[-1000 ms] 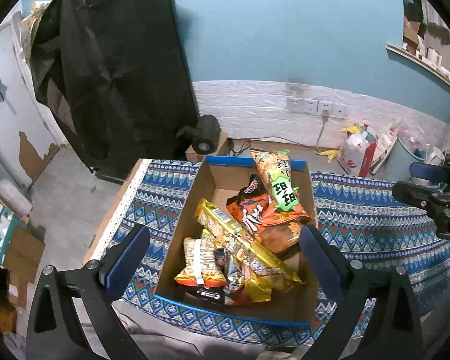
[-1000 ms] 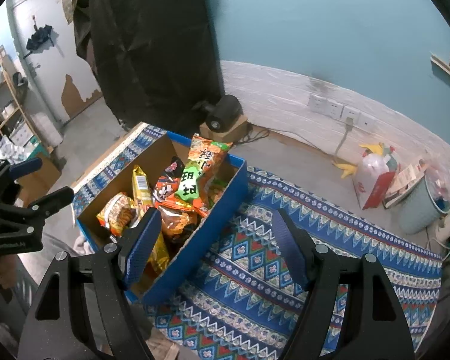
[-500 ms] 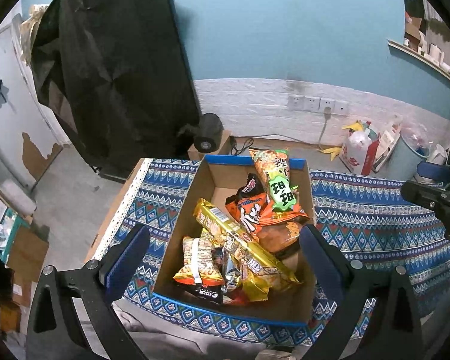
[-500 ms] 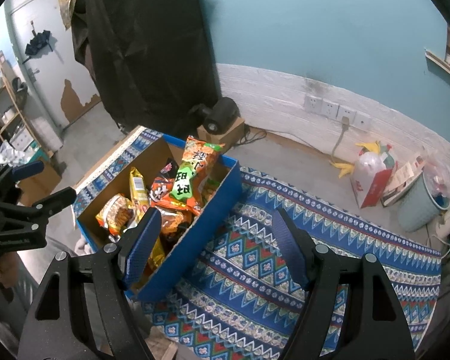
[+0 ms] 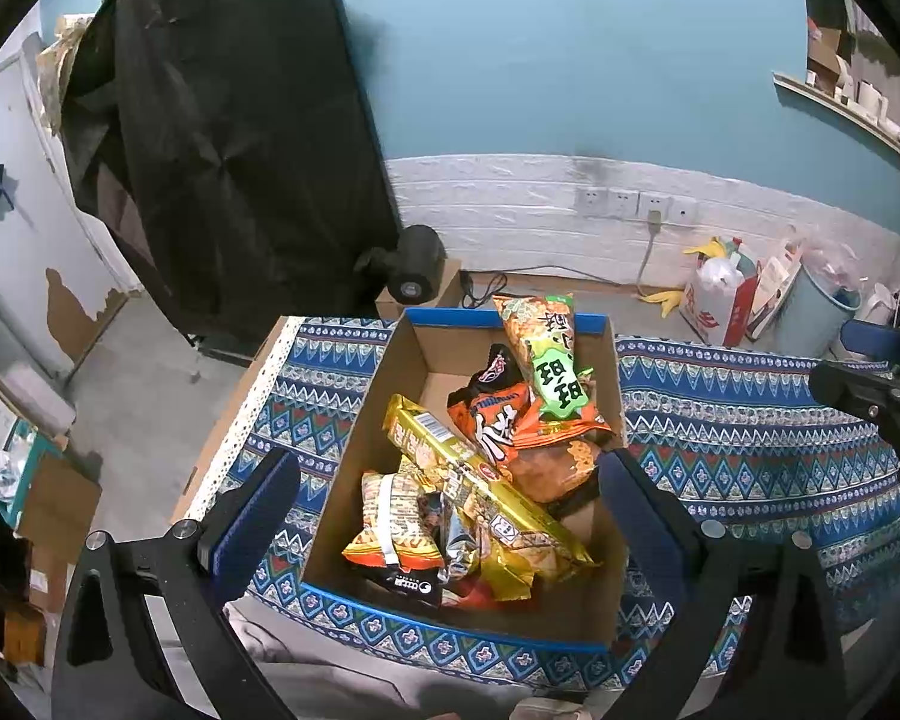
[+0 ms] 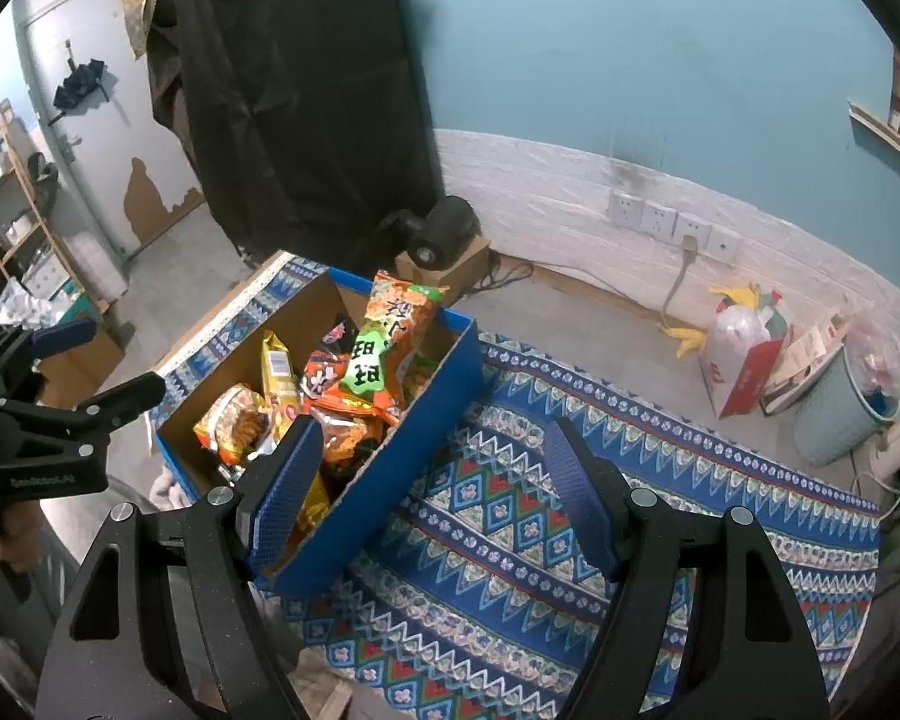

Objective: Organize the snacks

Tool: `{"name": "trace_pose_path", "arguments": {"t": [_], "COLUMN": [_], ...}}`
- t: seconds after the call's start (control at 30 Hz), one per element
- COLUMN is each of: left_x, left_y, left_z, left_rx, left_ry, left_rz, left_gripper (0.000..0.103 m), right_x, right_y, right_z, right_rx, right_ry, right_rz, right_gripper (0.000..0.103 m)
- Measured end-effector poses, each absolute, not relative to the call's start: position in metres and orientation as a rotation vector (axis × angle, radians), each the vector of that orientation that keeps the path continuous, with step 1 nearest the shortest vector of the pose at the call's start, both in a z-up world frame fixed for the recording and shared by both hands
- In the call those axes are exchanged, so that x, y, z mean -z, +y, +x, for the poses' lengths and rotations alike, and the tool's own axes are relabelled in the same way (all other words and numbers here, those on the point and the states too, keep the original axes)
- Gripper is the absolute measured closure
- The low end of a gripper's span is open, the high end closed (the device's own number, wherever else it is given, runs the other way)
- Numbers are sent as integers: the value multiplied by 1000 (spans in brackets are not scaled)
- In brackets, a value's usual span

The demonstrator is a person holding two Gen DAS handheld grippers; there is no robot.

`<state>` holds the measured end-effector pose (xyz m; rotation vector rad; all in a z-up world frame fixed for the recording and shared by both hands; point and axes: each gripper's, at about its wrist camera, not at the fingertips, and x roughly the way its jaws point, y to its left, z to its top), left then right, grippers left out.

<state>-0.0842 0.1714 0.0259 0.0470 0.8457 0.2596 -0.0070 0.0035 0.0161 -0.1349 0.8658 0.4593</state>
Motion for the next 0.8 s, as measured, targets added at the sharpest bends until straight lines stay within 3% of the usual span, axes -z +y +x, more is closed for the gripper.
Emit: {"name": "trace_pose_path", "arguments": {"t": [0.8], "left_x": [-22], "left_y": [164], "left_z": [-82], "left_rx": [-219], "left_ry": [874], "left_rz": [36], "left_gripper": [2], "right_x": [-17], "right_y": [0], "right_z": [-8], "right_rx": [-459], "right_ry": [867], "right_rz": [-141], "right_gripper": [28]}}
